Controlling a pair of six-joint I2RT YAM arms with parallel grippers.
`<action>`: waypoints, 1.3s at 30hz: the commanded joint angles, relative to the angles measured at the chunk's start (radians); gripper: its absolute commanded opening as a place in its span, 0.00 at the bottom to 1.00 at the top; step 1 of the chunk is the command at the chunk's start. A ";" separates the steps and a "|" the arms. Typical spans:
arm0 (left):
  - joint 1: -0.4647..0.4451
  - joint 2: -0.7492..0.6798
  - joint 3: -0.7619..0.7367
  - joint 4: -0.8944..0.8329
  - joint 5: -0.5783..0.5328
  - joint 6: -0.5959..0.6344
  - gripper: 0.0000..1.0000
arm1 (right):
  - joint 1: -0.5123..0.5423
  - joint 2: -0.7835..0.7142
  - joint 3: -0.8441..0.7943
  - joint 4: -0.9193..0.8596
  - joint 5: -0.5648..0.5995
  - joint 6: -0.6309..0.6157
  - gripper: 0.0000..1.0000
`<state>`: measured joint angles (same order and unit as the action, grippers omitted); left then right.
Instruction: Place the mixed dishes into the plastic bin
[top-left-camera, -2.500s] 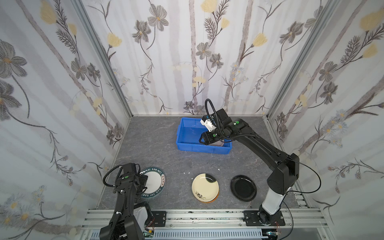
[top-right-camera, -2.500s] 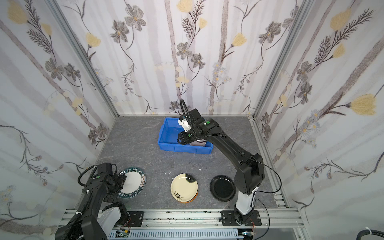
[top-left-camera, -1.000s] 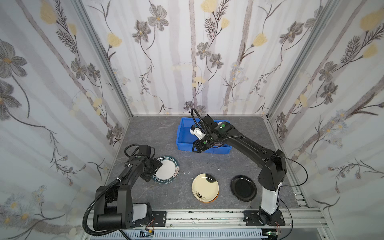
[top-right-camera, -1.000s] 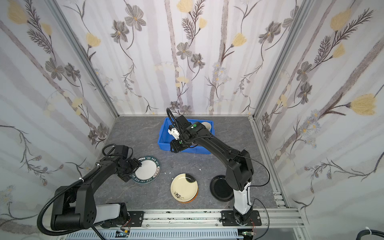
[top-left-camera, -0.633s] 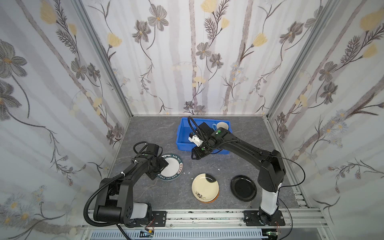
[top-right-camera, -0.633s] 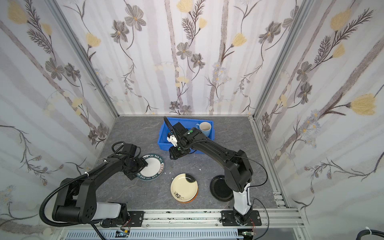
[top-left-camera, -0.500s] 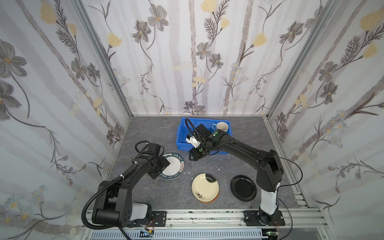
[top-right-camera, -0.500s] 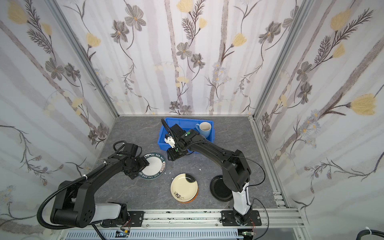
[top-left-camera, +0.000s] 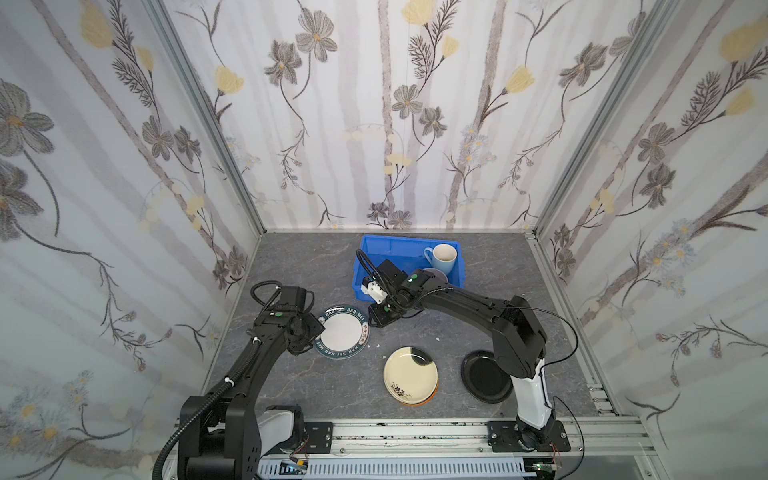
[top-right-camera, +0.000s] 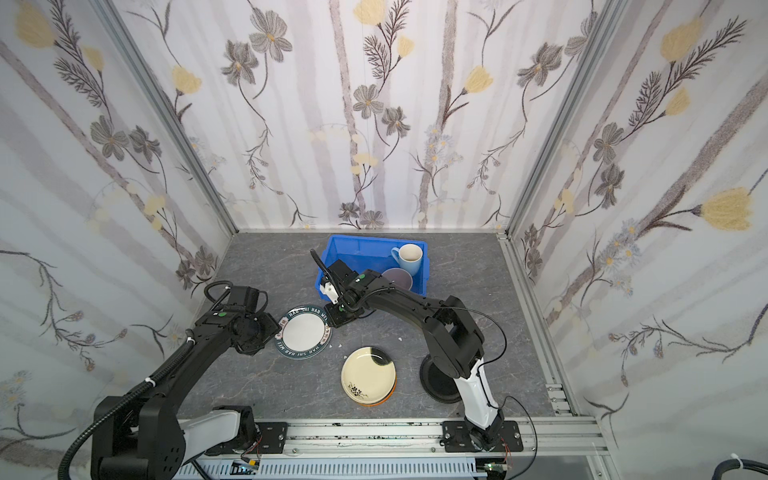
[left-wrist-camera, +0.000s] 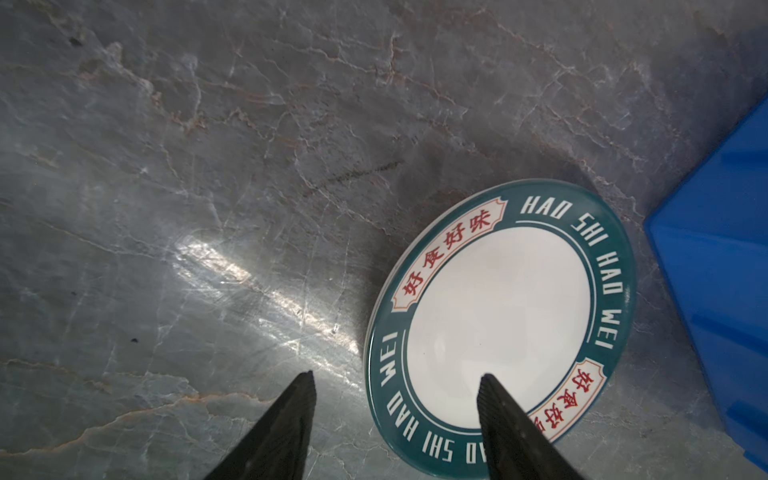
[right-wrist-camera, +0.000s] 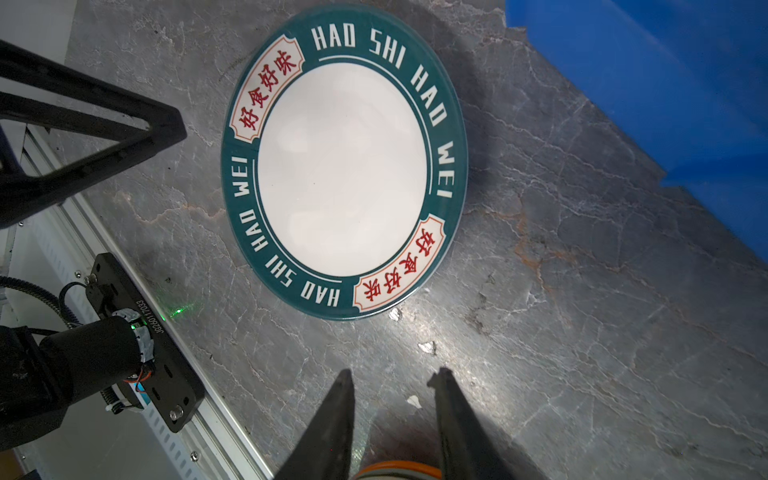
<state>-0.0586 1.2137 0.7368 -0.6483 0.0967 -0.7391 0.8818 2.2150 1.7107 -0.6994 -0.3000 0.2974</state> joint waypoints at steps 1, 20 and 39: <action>0.008 0.042 0.025 0.054 0.005 0.036 0.57 | -0.001 0.013 0.013 0.053 0.010 0.011 0.31; 0.019 0.202 0.026 0.124 0.040 0.059 0.22 | -0.009 0.056 0.038 0.052 0.004 0.033 0.27; 0.038 0.084 0.048 0.007 0.033 0.110 0.23 | -0.028 0.124 0.123 0.028 -0.003 0.051 0.25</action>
<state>-0.0303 1.3109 0.7807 -0.5827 0.1524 -0.6529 0.8558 2.3291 1.8156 -0.6807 -0.3004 0.3389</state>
